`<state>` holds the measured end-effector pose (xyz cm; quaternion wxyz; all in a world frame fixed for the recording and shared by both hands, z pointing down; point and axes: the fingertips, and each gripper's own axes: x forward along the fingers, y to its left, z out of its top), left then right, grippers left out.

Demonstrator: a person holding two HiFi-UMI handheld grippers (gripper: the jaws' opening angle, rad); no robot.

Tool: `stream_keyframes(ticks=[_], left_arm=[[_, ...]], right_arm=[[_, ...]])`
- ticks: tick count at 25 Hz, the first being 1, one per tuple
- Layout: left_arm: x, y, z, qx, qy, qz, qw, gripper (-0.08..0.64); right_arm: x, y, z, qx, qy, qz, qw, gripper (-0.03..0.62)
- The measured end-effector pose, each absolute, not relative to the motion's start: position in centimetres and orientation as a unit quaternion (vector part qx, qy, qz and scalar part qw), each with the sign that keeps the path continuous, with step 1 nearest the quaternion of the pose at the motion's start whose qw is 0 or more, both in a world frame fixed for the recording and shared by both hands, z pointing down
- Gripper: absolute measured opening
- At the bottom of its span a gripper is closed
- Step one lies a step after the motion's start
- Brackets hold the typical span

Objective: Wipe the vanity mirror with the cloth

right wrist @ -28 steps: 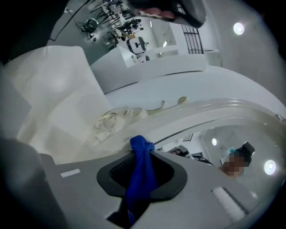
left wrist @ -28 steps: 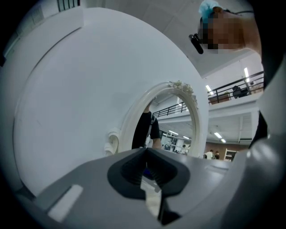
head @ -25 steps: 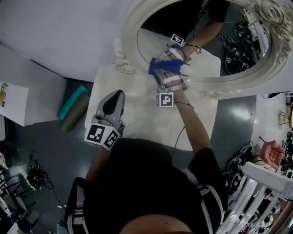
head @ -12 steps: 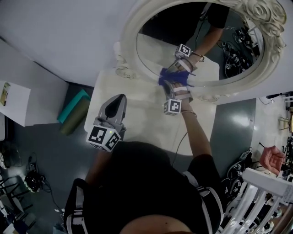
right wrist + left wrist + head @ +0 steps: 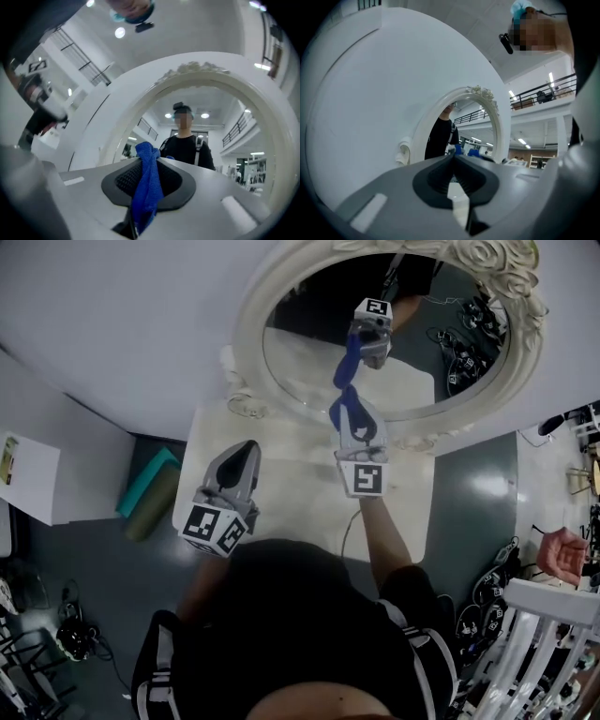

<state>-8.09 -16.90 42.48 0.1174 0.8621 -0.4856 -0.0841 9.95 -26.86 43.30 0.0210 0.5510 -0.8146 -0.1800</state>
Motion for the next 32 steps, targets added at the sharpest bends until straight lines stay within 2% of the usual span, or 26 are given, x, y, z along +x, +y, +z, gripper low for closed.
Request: stream_keyframes(ticks=[4, 7, 12, 17, 23, 32], left_arm=[[-7.5, -16.9, 42.3, 0.865, -0.479, -0.088, 0.122, 0.011], [-7.0, -16.9, 42.3, 0.867, -0.473, -0.092, 0.126, 0.011], [-6.3, -16.8, 42.2, 0.873, -0.463, -0.086, 0.125, 0.011], [-6.4, -16.8, 42.2, 0.872, -0.466, -0.085, 0.122, 0.011], [-7.1, -16.7, 42.3, 0.868, -0.473, -0.083, 0.123, 0.011], [-7.4, -16.9, 42.4, 0.866, -0.477, -0.086, 0.125, 0.011]], right_arm=[[15.2, -26.2, 35.2, 0.601, -0.777, -0.106, -0.154, 0.060], [20.2, -25.6, 30.7, 0.629, -0.730, -0.085, -0.255, 0.060], [27.2, -25.4, 26.7, 0.671, -0.657, -0.086, -0.333, 0.060], [29.8, -27.4, 26.1, 0.687, -0.639, -0.079, -0.337, 0.061], [28.9, -28.6, 24.7, 0.687, -0.646, -0.092, -0.321, 0.061], [22.3, -29.5, 18.0, 0.673, -0.675, -0.197, -0.228, 0.061]])
